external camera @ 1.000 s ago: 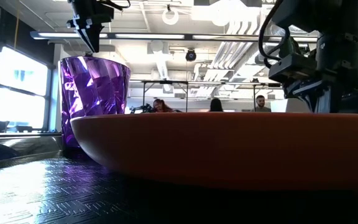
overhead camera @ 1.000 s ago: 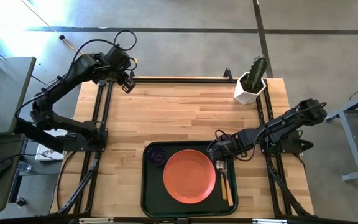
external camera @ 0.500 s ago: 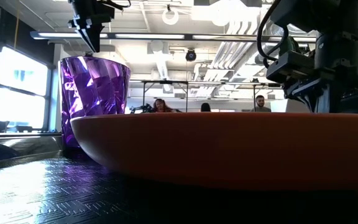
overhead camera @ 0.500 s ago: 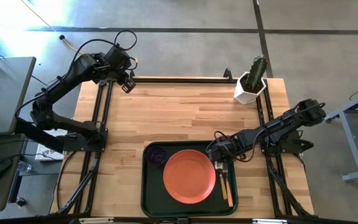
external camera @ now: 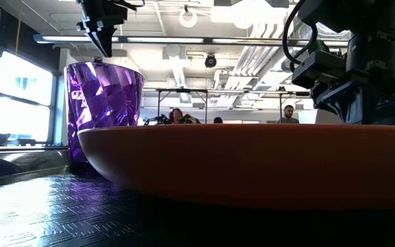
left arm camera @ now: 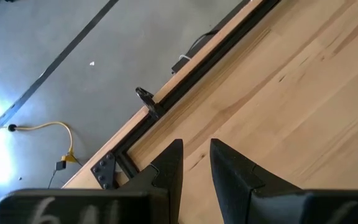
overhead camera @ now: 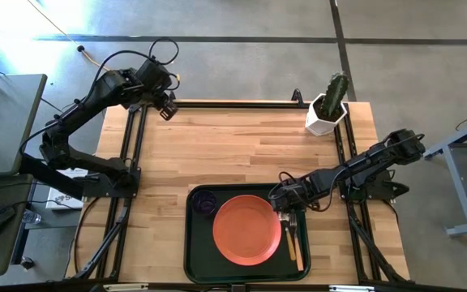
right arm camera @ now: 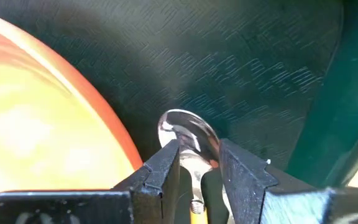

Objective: Pick and place plate/cup/fork/spoon on tray
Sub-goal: Adjust the yellow spoon on the black tray

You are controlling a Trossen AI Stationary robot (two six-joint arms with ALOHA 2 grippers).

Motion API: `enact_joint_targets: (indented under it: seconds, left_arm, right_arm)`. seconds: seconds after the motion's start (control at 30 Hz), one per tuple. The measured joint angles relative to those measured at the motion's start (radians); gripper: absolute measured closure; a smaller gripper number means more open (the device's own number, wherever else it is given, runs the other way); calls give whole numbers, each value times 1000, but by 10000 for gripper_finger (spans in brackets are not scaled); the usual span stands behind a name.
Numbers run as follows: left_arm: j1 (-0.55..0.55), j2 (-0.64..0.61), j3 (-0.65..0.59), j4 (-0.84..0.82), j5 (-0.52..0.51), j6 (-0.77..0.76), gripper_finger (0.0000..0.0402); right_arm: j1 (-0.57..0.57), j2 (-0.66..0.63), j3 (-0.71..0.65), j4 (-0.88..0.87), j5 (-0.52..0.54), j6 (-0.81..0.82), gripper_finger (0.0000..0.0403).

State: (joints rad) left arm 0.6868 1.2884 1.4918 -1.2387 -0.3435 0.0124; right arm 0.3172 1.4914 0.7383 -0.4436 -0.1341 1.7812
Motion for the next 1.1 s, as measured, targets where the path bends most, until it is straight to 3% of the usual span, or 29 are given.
enact_joint_targets:
  seconds: [0.47,0.9,1.1]
  left_arm:
    - [0,0,0,26,0,0,330]
    - [0,0,0,25,1,0,330]
    - [0,0,0,25,1,0,330]
  right_arm:
    - [31,-9,74,-75,0,-2,300]
    - [243,-6,126,-43,16,275,300]
    - [308,13,125,-34,92,361,300]
